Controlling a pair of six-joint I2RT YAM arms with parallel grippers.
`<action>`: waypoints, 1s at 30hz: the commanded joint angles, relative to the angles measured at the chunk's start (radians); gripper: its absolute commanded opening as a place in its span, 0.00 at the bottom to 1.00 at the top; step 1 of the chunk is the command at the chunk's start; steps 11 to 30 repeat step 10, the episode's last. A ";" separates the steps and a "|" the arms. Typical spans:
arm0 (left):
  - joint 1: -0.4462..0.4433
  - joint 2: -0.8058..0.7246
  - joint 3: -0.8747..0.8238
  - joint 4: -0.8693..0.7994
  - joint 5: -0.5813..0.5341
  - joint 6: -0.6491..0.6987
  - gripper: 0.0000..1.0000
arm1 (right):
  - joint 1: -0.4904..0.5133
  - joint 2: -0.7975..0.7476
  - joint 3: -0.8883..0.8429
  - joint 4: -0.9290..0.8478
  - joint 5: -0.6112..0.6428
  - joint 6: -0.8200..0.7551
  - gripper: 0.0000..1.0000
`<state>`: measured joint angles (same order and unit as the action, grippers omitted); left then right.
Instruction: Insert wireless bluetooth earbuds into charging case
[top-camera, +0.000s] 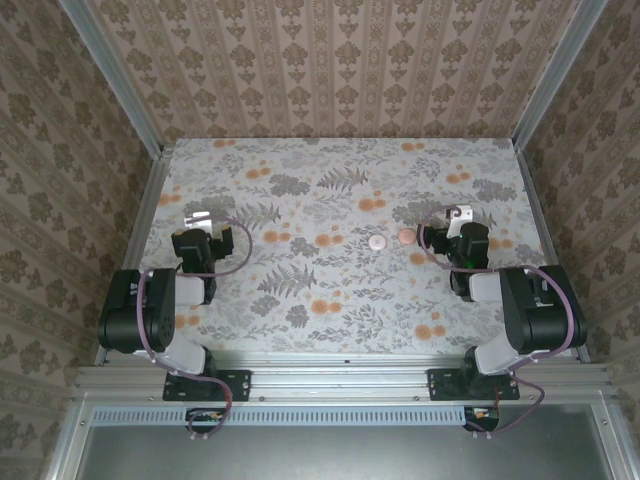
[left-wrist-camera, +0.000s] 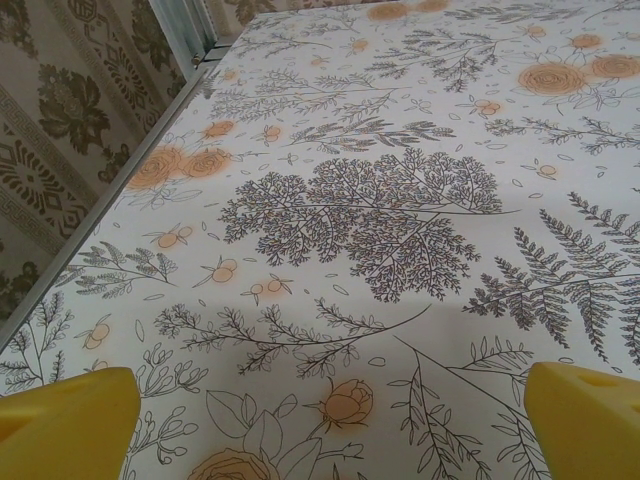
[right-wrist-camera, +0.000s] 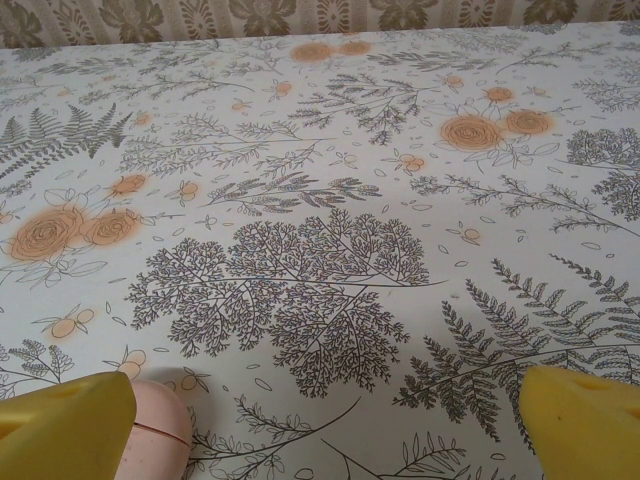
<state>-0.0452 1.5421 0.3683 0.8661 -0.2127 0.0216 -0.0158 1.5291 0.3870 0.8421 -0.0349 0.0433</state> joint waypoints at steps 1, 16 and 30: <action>0.000 -0.010 0.018 0.015 0.010 -0.009 1.00 | 0.004 0.005 0.019 0.018 -0.011 -0.013 1.00; 0.001 -0.010 0.017 0.017 0.011 -0.011 1.00 | 0.003 0.004 0.018 0.020 -0.011 -0.013 1.00; 0.001 -0.010 0.017 0.017 0.011 -0.011 1.00 | 0.003 0.004 0.018 0.020 -0.011 -0.013 1.00</action>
